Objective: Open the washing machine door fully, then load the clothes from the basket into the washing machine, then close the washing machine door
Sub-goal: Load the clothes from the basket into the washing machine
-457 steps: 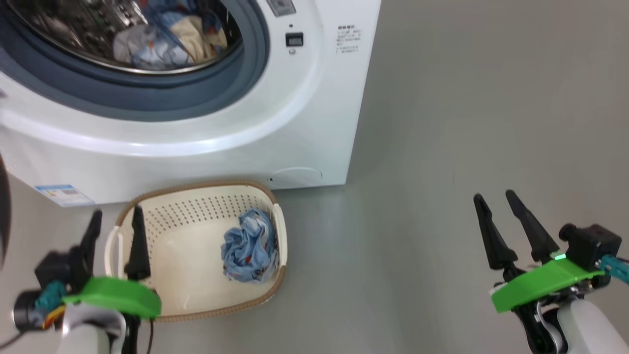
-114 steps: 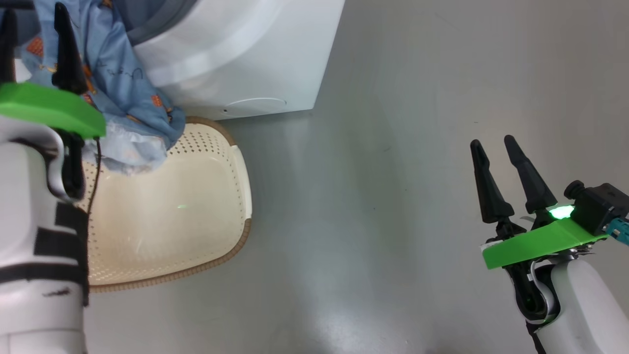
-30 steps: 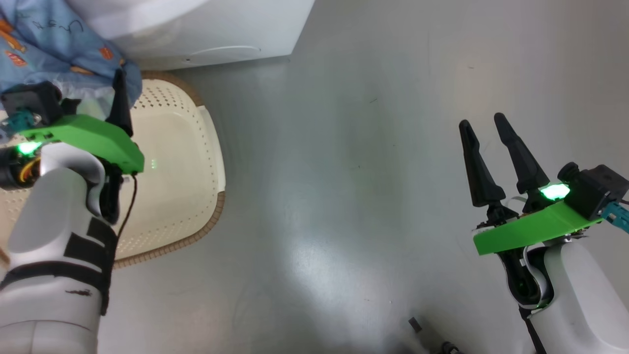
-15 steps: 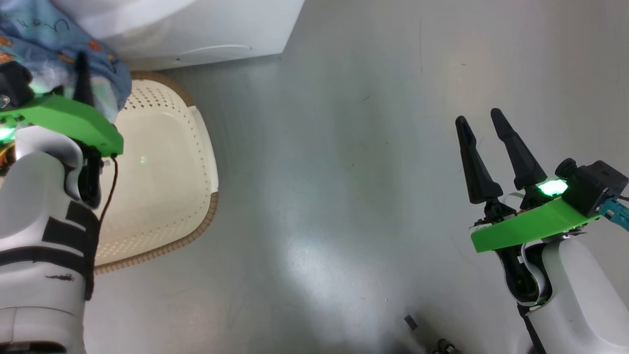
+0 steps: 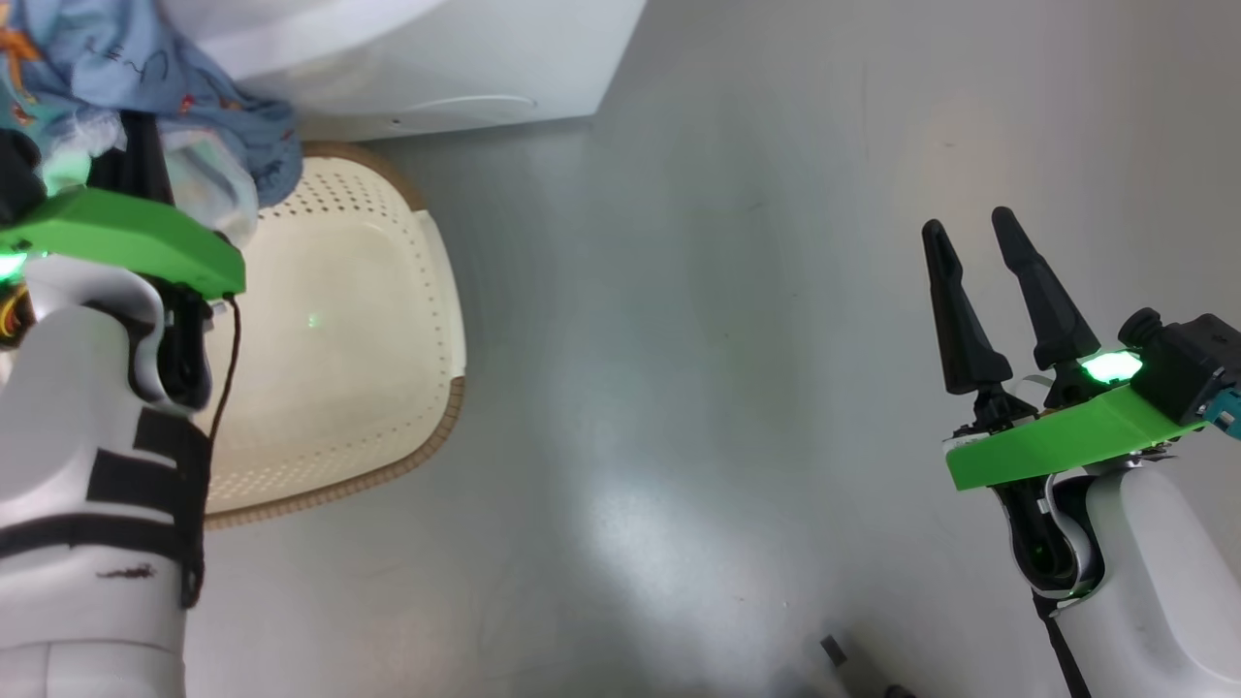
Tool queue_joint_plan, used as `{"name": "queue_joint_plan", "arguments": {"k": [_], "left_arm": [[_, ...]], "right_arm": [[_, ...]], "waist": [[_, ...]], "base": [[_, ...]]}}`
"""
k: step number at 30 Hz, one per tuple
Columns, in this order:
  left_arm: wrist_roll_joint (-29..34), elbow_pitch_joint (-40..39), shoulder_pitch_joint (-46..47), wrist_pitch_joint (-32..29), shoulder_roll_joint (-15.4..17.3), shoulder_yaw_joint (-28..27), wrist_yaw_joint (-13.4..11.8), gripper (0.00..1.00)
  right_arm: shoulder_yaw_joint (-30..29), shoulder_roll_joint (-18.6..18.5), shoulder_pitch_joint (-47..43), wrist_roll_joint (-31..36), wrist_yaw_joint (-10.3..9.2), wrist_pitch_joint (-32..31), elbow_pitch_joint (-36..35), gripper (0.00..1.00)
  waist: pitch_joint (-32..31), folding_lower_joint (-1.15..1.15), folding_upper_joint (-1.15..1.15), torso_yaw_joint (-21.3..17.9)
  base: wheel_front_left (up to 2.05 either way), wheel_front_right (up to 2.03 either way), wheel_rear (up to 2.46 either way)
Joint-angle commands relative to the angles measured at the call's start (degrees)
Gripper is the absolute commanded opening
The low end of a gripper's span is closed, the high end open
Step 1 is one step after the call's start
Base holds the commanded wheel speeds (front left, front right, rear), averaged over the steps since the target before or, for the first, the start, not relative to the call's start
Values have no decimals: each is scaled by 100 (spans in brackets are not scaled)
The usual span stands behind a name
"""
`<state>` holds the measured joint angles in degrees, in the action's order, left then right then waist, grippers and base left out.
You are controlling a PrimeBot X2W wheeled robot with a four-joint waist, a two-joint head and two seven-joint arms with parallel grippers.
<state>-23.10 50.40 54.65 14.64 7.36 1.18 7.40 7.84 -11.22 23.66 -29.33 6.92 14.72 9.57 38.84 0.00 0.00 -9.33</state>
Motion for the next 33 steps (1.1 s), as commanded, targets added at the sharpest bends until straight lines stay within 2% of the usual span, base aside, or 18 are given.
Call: {"name": "queue_joint_plan", "arguments": {"k": [1, 13, 21, 27, 33], "left_arm": [[-53, -325, -246, 36, 172, -146, 9, 0], [-14, -1793, -756, 36, -21, -512, 9, 0], [135, -2384, -707, 36, -21, -457, 9, 0], [272, -2178, -215, 36, 195, -299, 9, 0], [340, -1364, 510, 36, 474, -104, 9, 0]], "right_arm": [[61, -55, -181, 5, 57, 28, -136, 100], [53, -40, -219, -3, 57, 28, -110, 100], [24, -1, -257, -19, 57, 28, -109, 100], [28, 42, -282, -29, 57, 28, -109, 100], [73, 126, -268, -54, 57, 28, -83, 100]], "waist": [[-86, 0, 0, 105], [-339, 0, 0, 290], [-418, 0, 0, 307], [-424, 0, 0, 281], [-422, 0, 0, 185]], "base": [[0, 0, 0], [0, 0, 0], [0, 0, 0], [0, 0, 0], [0, 0, 0]]}}
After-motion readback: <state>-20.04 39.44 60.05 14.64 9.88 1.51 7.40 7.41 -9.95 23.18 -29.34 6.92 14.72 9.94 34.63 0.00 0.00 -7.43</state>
